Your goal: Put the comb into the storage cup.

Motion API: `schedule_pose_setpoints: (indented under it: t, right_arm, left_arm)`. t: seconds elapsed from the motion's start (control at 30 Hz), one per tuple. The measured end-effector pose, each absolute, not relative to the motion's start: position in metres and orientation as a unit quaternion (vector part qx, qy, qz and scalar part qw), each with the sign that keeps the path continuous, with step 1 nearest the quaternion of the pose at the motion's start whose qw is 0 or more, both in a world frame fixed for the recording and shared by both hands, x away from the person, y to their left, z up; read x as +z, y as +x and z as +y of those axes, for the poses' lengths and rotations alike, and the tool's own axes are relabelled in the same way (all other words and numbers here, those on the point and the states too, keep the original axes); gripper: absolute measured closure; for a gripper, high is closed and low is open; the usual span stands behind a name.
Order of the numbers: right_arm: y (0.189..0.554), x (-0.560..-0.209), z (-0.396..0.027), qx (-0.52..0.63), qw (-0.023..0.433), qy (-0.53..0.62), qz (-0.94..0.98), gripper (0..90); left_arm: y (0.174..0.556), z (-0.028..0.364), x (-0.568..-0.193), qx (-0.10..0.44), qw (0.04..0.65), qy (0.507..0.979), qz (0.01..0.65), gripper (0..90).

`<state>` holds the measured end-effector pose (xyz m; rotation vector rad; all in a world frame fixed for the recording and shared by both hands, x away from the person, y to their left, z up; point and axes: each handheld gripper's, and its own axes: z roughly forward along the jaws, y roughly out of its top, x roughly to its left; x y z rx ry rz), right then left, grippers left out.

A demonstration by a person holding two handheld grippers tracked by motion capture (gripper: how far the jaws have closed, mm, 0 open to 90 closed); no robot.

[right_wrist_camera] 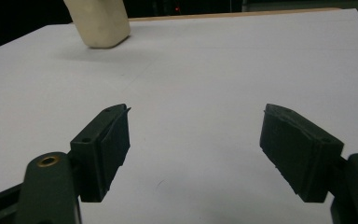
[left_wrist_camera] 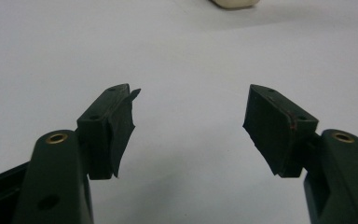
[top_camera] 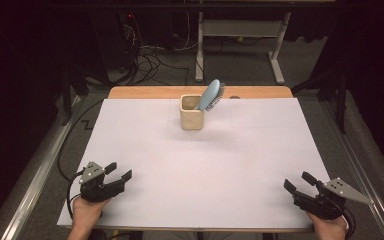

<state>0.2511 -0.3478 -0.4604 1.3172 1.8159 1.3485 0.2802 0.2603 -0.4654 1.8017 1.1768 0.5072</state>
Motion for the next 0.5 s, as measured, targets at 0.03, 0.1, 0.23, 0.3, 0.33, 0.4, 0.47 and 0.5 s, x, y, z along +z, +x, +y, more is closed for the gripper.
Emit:
schedule_pose_setpoints:
  t: [0.03,0.1,0.23,0.3,0.33,0.4,0.47,0.5]
  right_arm:
    - [0.2505,-0.4608,-0.3480,0.498,0.258,0.487,0.669,24.7]
    - [0.2492,-0.4629,-0.3480,0.500,0.256,0.488,0.668,24.6]
    - [0.2476,-0.4632,-0.3478,0.501,0.260,0.486,0.667,24.5]
    - [0.2474,-0.4635,-0.3471,0.498,0.261,0.484,0.670,24.4]
    - [0.2473,-0.4638,-0.3467,0.497,0.263,0.483,0.671,24.4]
    - [0.2471,-0.4643,-0.3461,0.495,0.263,0.482,0.673,24.3]
    - [0.2467,-0.4644,-0.3456,0.495,0.263,0.483,0.673,24.3]
    - [0.2464,-0.4643,-0.3453,0.495,0.263,0.483,0.672,24.3]
  left_arm:
    - [0.2801,0.2603,-0.4655,0.205,0.449,0.728,0.476,33.3]
    - [0.2791,0.2607,-0.4653,0.205,0.449,0.728,0.477,33.4]
    - [0.2767,0.2626,-0.4650,0.210,0.448,0.724,0.480,33.2]
    - [0.2764,0.2634,-0.4650,0.208,0.449,0.724,0.481,33.2]
    - [0.2762,0.2631,-0.4651,0.209,0.449,0.724,0.480,33.2]
    - [0.2762,0.2622,-0.4650,0.209,0.448,0.727,0.477,33.2]
    - [0.2764,0.2614,-0.4654,0.206,0.447,0.729,0.476,33.2]
    - [0.2764,0.2609,-0.4656,0.205,0.447,0.729,0.476,33.2]
